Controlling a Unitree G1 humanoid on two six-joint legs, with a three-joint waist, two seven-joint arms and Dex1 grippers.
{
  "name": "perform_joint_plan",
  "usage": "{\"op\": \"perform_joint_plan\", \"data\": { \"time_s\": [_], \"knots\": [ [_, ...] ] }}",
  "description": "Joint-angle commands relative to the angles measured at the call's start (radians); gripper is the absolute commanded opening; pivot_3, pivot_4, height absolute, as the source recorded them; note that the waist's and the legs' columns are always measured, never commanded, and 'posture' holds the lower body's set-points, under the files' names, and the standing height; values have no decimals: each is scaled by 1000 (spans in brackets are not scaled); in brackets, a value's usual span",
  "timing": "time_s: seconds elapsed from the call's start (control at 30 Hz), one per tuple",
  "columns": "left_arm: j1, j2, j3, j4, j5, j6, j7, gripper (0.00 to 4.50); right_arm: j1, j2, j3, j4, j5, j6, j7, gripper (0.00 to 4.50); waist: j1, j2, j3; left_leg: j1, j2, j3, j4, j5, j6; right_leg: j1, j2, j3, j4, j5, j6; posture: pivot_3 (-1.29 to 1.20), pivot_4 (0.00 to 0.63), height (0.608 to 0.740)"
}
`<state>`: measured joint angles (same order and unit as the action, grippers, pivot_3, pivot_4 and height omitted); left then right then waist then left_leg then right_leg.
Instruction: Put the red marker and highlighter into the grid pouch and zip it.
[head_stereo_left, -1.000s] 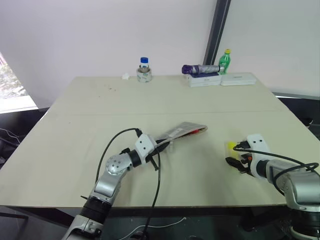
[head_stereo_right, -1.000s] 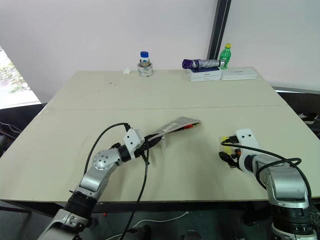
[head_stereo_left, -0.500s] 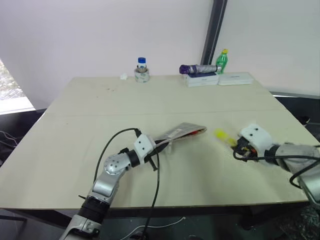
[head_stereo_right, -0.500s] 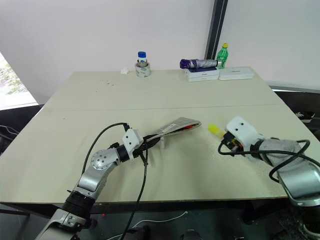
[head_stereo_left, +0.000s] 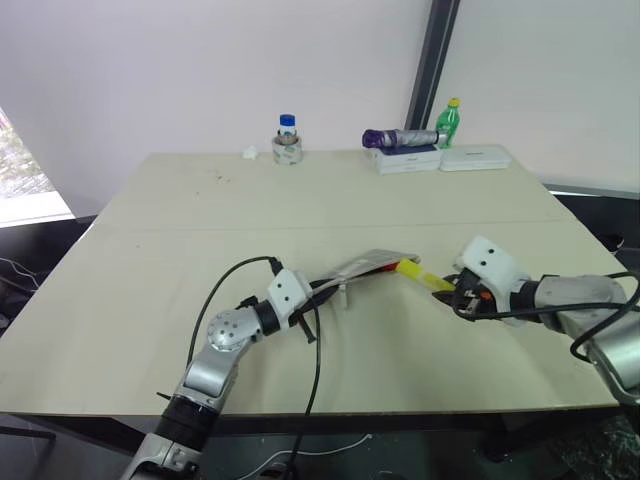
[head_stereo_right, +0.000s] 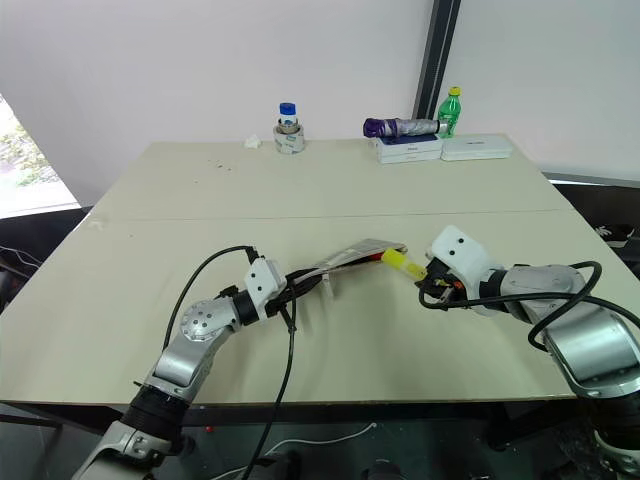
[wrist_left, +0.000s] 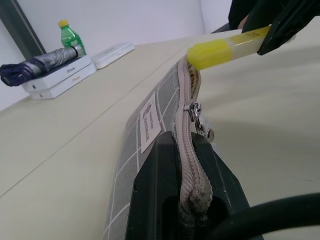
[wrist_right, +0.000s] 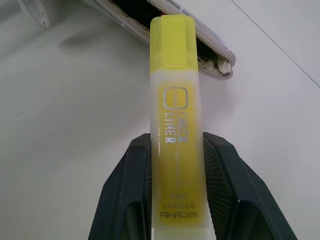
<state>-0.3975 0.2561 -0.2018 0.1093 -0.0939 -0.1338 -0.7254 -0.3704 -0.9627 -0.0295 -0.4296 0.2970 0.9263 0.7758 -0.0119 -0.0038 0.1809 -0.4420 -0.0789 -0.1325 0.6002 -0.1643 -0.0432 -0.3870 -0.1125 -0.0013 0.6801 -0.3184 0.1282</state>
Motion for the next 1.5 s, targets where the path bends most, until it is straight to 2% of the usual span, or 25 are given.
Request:
{"op": "perform_joint_plan", "data": {
  "time_s": [0.03, 0.3, 0.53, 0.73, 0.93, 1.0, 1.13, 1.17, 1.3, 1.5],
  "knots": [
    [2, 4, -9, -54, -3, -2, -6, 0, -25, 0, 4, -10, 3, -7, 0, 840, 0, 0, 0, 0, 0, 0, 0, 0, 0, 0, 0, 0, 0, 0, 0, 0, 150, 736],
    [8, 17, -44, -78, 7, -10, -41, 0, -39, -30, 58, -8, -12, -49, 44, 840, 0, 0, 0, 0, 0, 0, 0, 0, 0, 0, 0, 0, 0, 0, 0, 0, 150, 736],
    [24, 59, -98, -111, 16, -30, -125, 0, -75, -119, 178, -62, -70, -176, 171, 840, -2, 0, 0, 0, 0, 0, 0, 0, 0, 0, 0, 0, 0, 0, 0, 0, 150, 736],
    [19, 81, -119, -121, 15, -42, -170, 0, -158, -94, 270, -42, -138, -244, 213, 840, -1, 0, 0, 0, 0, 0, 0, 0, 0, -1, 0, 0, 0, 0, 0, 0, 150, 736],
    [18, 89, -115, -124, 13, -43, -179, 0, -186, -67, 291, -34, -166, -272, 241, 840, 0, 0, 0, 0, 0, 0, 0, 0, 0, -1, 0, 0, -1, 0, 0, 0, 150, 736],
    [22, 94, -113, -129, 12, -39, -181, 0, -188, -64, 279, -33, -173, -279, 242, 1918, 0, 0, 0, 0, 0, 0, 0, 0, 0, -1, 0, 0, -1, 0, 0, 0, 150, 736],
    [25, 93, -101, -130, 5, -23, -173, 0, -190, -77, 221, -36, -152, -270, 249, 3673, 0, 0, 0, 0, 0, 0, 0, 0, 0, -1, 0, 0, -1, 0, 0, 0, 150, 736],
    [25, 91, -95, -130, -1, -15, -168, 0, -191, -82, 199, -38, -140, -264, 253, 4271, 0, 0, 0, 0, 0, 0, 0, 0, 0, -1, 0, 0, -1, 0, 0, 0, 150, 736],
    [10, 63, -47, -129, -58, 65, -131, 0, -174, -92, 39, -55, -36, -215, 269, 4271, 1, 0, 0, 0, 0, 0, 0, 0, 0, -1, 0, 0, -1, 0, 0, 0, 150, 736],
    [-44, -55, 54, -148, -234, 306, -32, 0, -132, -43, -86, -60, 64, -115, 218, 4271, 2, 0, 0, 0, 0, -1, 0, 0, 0, 0, 0, 0, -1, 0, 0, 0, 150, 736]
  ]
}}
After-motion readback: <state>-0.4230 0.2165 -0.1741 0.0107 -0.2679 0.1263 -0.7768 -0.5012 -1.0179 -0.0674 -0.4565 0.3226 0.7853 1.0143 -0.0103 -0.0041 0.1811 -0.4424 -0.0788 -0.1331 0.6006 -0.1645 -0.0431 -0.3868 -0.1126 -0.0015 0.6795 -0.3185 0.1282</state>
